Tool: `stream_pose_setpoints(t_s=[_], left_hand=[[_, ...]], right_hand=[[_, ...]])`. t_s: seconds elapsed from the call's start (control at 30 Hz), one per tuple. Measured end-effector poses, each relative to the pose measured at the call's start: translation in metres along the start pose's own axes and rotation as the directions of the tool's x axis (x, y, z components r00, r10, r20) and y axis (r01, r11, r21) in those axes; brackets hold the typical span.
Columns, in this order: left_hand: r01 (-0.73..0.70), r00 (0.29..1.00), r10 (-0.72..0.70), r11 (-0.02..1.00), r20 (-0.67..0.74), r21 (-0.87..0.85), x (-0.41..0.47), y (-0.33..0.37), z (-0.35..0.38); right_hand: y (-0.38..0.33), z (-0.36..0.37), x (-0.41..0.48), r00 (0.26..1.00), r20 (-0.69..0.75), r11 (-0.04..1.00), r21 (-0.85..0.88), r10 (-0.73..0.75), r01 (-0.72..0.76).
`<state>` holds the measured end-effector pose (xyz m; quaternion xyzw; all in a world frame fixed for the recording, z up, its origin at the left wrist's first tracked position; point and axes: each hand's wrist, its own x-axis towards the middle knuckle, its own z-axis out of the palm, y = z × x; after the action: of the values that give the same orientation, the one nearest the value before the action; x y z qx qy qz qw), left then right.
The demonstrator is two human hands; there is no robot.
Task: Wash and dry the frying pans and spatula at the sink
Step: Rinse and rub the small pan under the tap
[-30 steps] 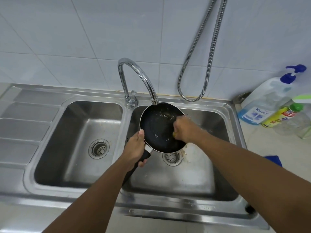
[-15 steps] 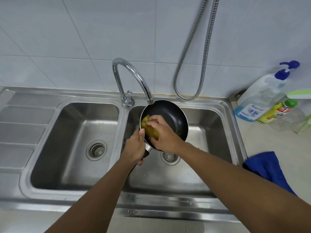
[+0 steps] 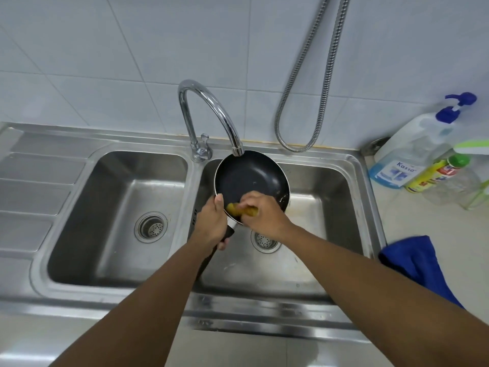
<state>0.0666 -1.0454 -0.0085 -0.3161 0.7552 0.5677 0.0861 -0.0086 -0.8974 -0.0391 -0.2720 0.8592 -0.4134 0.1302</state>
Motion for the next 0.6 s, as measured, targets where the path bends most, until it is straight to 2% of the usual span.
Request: stream_pose_setpoints(t_s=[0.07,0.13,0.2,0.27,0.37,0.43,0.5,0.6], left_hand=[[-0.006,1.000,0.006,0.999,-0.013,0.037,0.004,-0.007,0.000],[0.011,1.000,-0.011,0.998,0.007,0.064,0.001,-0.011,0.000],[0.030,0.999,-0.031,0.999,0.027,0.030,-0.006,-0.011,0.003],[0.006,0.999,-0.008,0.999,0.052,0.050,-0.014,-0.009,0.009],[-0.013,0.996,0.010,0.999,0.092,0.035,-0.027,-0.005,0.025],[-0.006,0.995,0.004,1.000,0.097,0.015,-0.030,-0.002,0.032],[-0.023,0.997,0.020,0.999,0.080,0.036,-0.026,0.003,0.032],[-0.008,0.999,0.007,1.000,0.044,0.025,-0.018,0.007,0.020]], right_hand=[[0.015,-0.011,-0.006,0.993,0.080,0.995,-0.059,0.088,-0.083],[0.034,-0.025,-0.001,0.981,0.109,0.968,-0.213,0.158,-0.132],[0.046,-0.040,0.010,0.965,0.032,0.914,-0.332,0.259,-0.234],[0.047,-0.051,0.024,0.957,-0.086,0.892,-0.348,0.277,-0.289],[0.026,-0.048,0.041,0.951,-0.269,0.956,-0.204,0.152,-0.210],[0.006,-0.035,0.042,0.948,-0.305,0.988,-0.088,0.093,-0.125],[-0.009,-0.019,0.034,0.965,-0.263,1.000,-0.010,0.025,-0.029],[-0.011,-0.005,0.011,0.982,-0.142,0.992,-0.006,-0.126,0.127]])
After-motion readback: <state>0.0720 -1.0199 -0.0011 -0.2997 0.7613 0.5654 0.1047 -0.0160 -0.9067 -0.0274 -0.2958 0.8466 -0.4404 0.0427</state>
